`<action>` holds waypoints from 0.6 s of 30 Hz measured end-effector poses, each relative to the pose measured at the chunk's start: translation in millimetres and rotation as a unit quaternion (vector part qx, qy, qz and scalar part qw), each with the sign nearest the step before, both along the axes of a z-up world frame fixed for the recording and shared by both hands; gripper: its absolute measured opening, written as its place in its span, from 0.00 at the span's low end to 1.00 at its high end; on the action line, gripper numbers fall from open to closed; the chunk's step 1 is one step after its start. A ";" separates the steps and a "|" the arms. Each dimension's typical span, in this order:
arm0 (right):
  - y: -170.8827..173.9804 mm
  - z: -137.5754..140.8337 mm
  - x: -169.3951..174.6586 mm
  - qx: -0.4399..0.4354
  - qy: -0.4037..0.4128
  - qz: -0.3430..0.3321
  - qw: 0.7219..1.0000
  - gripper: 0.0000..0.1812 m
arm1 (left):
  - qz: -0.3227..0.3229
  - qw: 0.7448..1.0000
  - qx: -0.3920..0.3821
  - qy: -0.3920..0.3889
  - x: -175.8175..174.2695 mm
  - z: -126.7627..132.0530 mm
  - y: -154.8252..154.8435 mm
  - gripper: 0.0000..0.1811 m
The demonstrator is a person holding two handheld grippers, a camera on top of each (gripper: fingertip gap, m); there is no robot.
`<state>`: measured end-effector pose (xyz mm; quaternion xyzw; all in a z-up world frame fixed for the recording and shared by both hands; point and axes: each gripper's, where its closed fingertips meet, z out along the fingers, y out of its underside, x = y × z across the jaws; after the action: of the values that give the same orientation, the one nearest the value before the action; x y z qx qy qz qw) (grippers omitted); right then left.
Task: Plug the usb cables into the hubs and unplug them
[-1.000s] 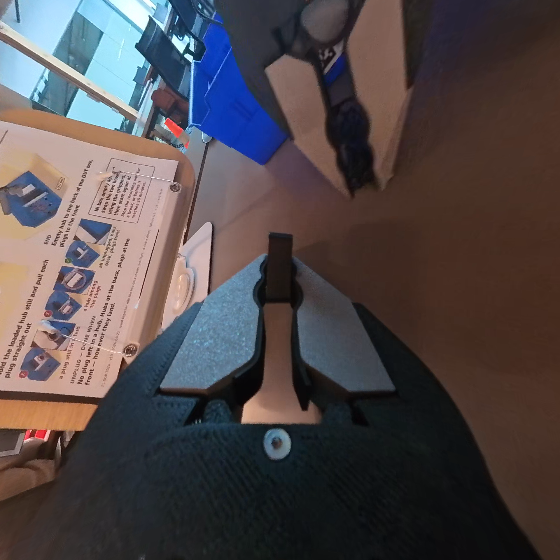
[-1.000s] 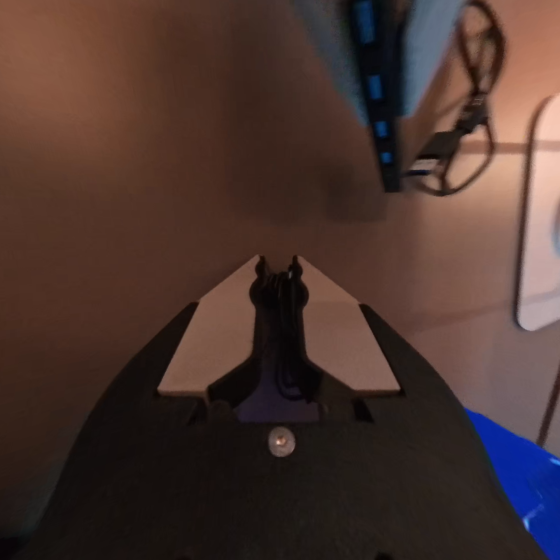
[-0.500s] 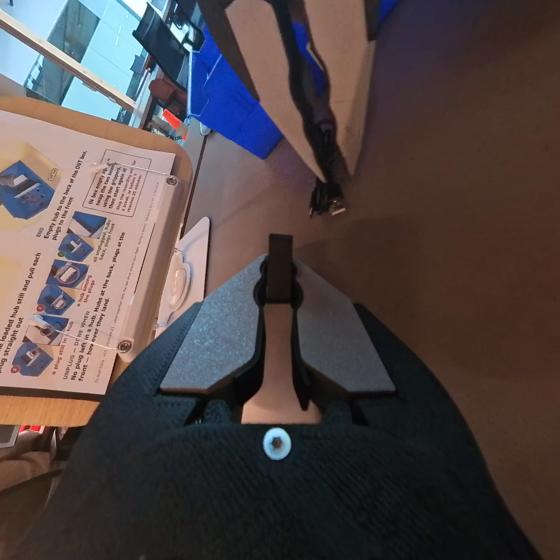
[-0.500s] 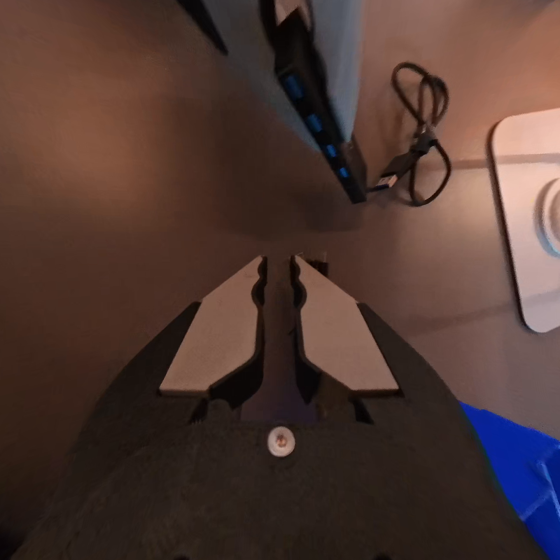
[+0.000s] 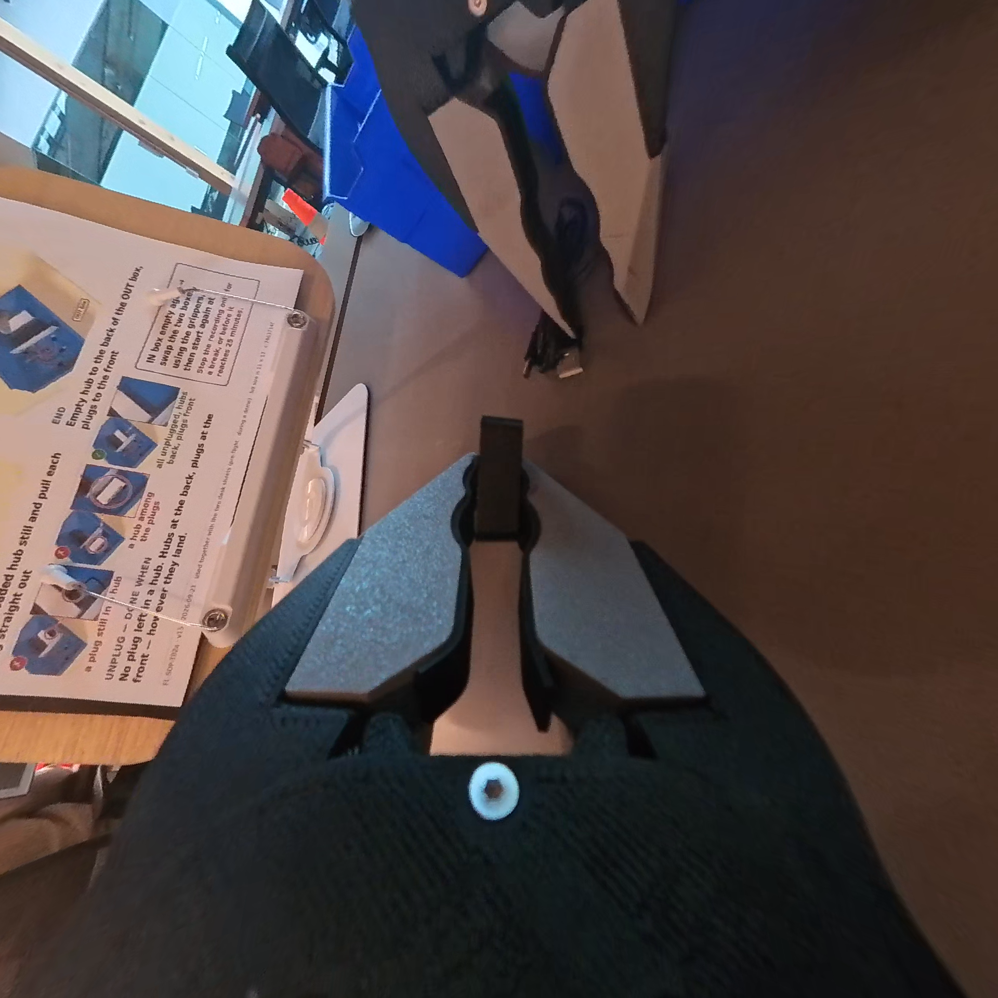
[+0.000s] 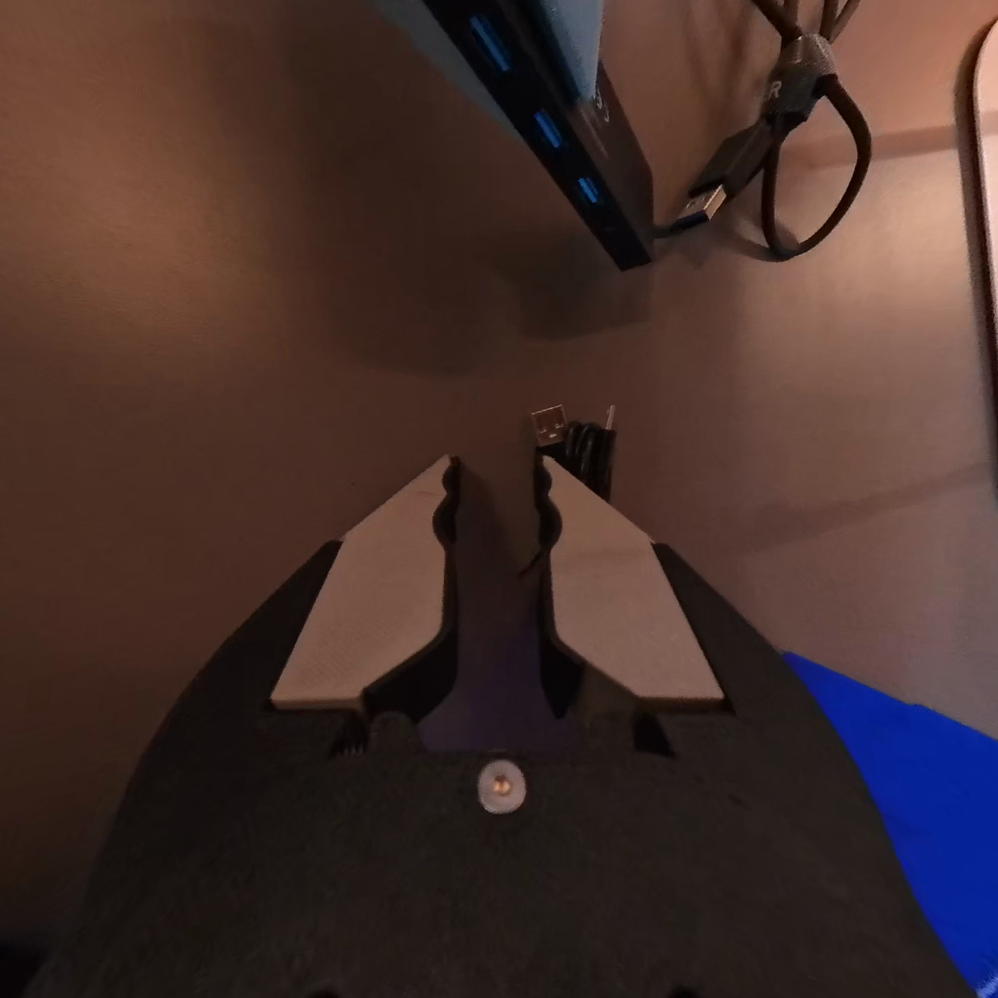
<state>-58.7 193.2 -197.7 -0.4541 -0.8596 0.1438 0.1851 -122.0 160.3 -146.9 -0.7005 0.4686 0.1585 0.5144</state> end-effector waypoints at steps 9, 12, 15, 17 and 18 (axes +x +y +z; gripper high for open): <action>4.1 24.0 -7.2 0.013 0.053 -0.015 0.998 0.21 | 0.000 1.000 0.006 0.008 -0.1 1.1 0.1 0.05; 11.2 17.1 -6.0 0.027 0.037 -0.029 0.999 0.23 | -0.001 1.000 0.007 0.017 0.4 -0.4 0.3 0.05; 18.6 15.3 -5.6 0.047 0.033 -0.042 0.997 0.21 | -0.001 1.000 0.008 0.024 0.3 -1.2 0.4 0.05; 24.7 9.4 -2.0 0.062 0.018 -0.049 0.997 0.18 | 0.001 1.000 0.008 0.026 -0.3 -1.5 0.6 0.05; 27.5 5.0 -0.1 0.069 0.007 -0.052 0.996 0.17 | 0.001 1.000 0.008 0.026 -0.6 -1.5 0.8 0.05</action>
<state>-58.8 220.7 -192.8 -0.4829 -0.8416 0.0776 0.2292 -122.6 161.1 -148.4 -0.6924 0.4796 0.1817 0.5075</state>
